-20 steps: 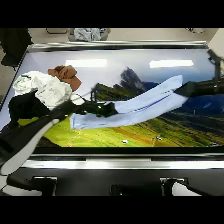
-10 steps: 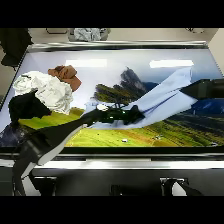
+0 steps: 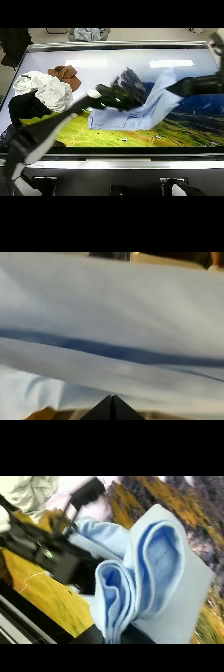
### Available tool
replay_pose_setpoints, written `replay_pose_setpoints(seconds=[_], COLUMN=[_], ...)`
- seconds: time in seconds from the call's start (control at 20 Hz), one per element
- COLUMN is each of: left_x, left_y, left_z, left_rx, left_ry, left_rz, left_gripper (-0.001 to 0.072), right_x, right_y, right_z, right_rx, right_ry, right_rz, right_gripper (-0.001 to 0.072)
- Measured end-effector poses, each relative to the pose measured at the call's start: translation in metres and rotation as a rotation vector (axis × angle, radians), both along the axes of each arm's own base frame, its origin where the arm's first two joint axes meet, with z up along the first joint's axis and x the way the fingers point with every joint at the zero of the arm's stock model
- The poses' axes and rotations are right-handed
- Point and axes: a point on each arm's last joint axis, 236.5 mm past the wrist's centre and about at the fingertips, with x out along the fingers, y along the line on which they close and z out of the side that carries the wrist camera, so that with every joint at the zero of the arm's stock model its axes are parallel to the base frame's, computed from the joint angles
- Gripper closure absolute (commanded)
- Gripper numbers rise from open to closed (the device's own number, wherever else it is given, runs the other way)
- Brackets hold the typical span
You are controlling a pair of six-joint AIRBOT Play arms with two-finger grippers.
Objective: Fold the shirts.
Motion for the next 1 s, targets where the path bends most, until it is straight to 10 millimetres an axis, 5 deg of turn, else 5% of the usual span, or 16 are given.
replay_pose_setpoints(seconds=[0.1,0.3,0.45,0.5,0.6,0.65,0.75,0.85,1.0], left_x=[0.017,0.056,0.053,0.049,0.038,0.033,0.026,0.022,0.019], left_y=[0.067,0.241,0.337,0.358,0.387,0.394,0.401,0.403,0.405], left_z=[0.034,0.097,0.14,0.15,0.165,0.168,0.172,0.172,0.171], left_rx=[0.123,0.426,0.547,0.572,0.608,0.623,0.64,0.65,0.661], left_ry=[-0.148,-0.35,-0.415,-0.423,-0.438,-0.438,-0.437,-0.433,-0.43], left_rz=[0.007,0.248,0.438,0.485,0.547,0.559,0.565,0.565,0.563], left_gripper=[0.0684,0.0683,0.0682,0.0682,0.0682,0.0681,0.0681,0.0681,0.0681], right_x=[0.012,0.039,0.045,0.045,0.044,0.042,0.038,0.039,0.057], right_y=[0.027,0.094,0.159,0.182,0.224,0.243,0.272,0.28,0.248], right_z=[-0.01,-0.044,-0.085,-0.102,-0.137,-0.153,-0.183,-0.197,-0.19], right_rx=[0.014,0.049,0.068,0.071,0.075,0.081,0.091,0.095,0.082], right_ry=[0.0,0.031,0.087,0.112,0.151,0.173,0.219,0.236,0.221], right_rz=[0.044,0.114,0.188,0.208,0.227,0.228,0.225,0.212,0.183], right_gripper=[0.0658,0.0657,0.0656,0.0602,0.0142,0.0075,0.0063,0.0052,0.0052])
